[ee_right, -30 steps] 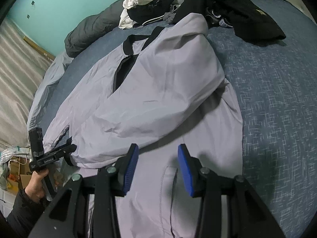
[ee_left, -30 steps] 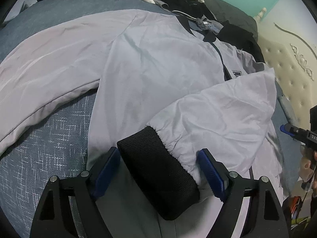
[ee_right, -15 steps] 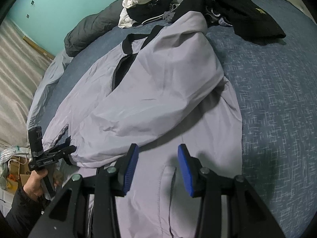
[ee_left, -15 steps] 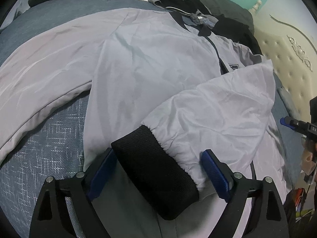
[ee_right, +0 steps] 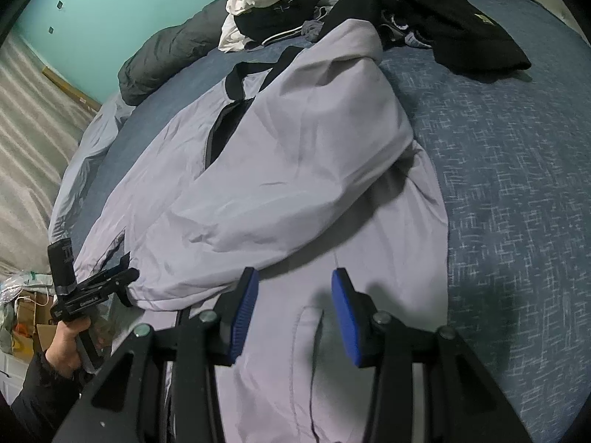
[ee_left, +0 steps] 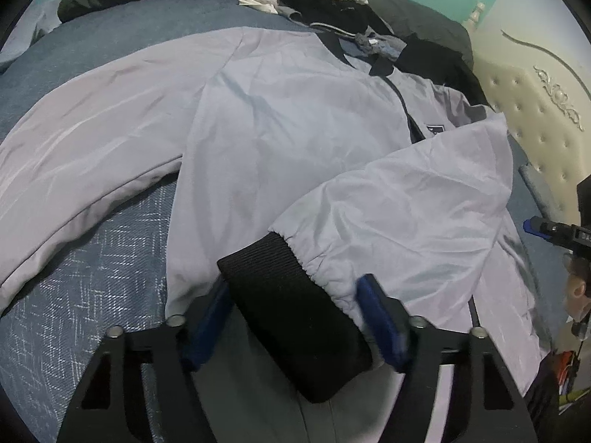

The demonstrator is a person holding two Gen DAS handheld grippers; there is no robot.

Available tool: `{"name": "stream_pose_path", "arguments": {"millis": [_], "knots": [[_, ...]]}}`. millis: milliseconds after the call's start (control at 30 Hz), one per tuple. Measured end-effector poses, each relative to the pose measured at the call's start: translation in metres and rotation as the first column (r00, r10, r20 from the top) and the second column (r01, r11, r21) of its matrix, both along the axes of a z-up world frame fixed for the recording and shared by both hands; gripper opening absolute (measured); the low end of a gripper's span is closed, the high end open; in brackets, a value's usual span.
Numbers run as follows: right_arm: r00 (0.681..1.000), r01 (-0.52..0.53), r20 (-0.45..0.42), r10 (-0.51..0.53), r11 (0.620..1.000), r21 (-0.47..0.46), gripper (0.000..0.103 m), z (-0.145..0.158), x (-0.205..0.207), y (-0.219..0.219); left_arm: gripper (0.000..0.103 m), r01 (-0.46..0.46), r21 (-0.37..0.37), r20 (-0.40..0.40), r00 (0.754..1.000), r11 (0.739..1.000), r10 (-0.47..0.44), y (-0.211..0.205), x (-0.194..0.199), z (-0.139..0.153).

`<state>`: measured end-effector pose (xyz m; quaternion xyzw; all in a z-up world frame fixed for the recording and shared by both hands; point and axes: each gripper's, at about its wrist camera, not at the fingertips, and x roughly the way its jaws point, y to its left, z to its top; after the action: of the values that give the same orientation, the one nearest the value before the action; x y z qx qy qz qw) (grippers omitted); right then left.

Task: Fold clothes
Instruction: 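Grasp the folded sleeve's black cuff with the left tool and hold it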

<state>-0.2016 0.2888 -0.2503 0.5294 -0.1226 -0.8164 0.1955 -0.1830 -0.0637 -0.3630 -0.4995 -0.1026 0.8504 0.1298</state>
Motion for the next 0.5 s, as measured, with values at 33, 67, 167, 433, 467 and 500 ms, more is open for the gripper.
{"name": "stream_pose_path", "arguments": {"millis": [33, 67, 167, 433, 467, 500], "knots": [[1.000, 0.002, 0.001, -0.002, 1.000, 0.002, 0.042, -0.001, 0.000, 0.001, 0.049, -0.002, 0.010, -0.004, 1.000, 1.000, 0.003, -0.002, 0.001, 0.001], [1.000, 0.004, 0.002, -0.004, 1.000, 0.002, 0.042, -0.002, 0.000, 0.001, 0.045, -0.005, 0.018, -0.008, 1.000, 1.000, 0.005, -0.003, 0.002, 0.001], [1.000, 0.007, 0.005, -0.007, 1.000, 0.004, 0.042, -0.004, 0.000, 0.003, 0.031, 0.003, 0.022, -0.024, 1.000, 1.000, -0.002, -0.006, 0.006, 0.006], [1.000, 0.016, 0.009, -0.017, 1.000, 0.018, 0.042, -0.007, 0.000, 0.008, 0.007, 0.047, -0.017, -0.063, 0.997, 0.999, -0.048, -0.001, 0.013, 0.028], [1.000, 0.023, 0.009, -0.023, 1.000, 0.017, 0.042, -0.007, 0.000, 0.010, 0.007, 0.053, -0.023, -0.064, 0.996, 0.998, -0.055, 0.000, 0.014, 0.030], [1.000, 0.029, 0.009, -0.030, 0.999, 0.014, 0.042, -0.007, -0.001, 0.012, 0.007, 0.057, -0.026, -0.065, 0.996, 0.998, -0.059, 0.000, 0.015, 0.033]]}}
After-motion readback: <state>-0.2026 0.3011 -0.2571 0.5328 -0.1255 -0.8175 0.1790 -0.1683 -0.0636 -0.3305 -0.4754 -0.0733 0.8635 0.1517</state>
